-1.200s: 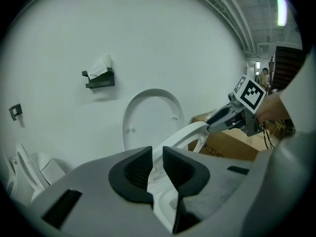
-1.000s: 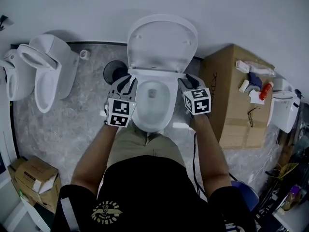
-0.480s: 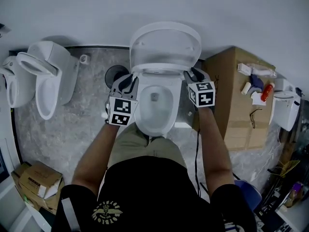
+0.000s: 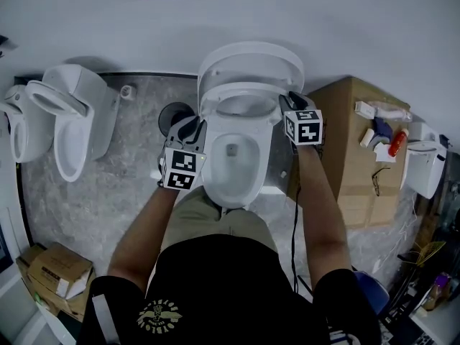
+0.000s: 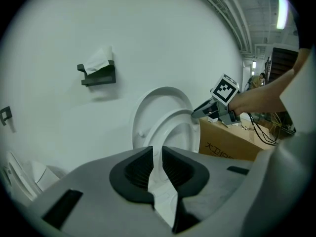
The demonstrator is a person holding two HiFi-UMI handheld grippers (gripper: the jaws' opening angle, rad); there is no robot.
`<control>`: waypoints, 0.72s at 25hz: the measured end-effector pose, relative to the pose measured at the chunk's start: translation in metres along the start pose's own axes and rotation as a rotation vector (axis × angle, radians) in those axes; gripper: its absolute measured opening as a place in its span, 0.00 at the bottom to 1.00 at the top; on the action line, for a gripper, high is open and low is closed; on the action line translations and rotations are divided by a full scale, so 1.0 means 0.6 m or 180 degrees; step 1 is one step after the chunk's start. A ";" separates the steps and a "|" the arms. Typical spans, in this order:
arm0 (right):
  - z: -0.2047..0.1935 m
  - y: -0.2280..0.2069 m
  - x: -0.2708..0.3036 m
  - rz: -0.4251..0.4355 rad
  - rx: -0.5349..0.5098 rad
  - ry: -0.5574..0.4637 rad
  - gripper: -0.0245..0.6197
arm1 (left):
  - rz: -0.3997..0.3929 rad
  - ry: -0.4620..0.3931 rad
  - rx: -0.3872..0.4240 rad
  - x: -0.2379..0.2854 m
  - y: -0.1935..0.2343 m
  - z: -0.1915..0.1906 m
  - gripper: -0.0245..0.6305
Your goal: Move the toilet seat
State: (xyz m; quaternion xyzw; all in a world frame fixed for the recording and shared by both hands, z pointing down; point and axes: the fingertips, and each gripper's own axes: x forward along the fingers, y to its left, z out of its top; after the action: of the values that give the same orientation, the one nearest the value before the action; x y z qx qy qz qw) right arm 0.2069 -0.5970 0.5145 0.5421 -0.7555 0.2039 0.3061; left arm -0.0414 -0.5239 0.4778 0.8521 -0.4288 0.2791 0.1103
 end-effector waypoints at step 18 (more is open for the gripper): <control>0.024 0.002 -0.062 0.0062 -0.0137 -0.0243 0.36 | 0.0148 -0.0259 0.0077 -0.066 -0.016 0.077 0.15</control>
State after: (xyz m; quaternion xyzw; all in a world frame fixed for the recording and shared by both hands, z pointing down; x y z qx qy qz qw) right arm 0.2109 -0.5801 0.4784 0.5355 -0.7761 0.1697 0.2866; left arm -0.0350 -0.5113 0.4182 0.8539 -0.4491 0.2518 0.0760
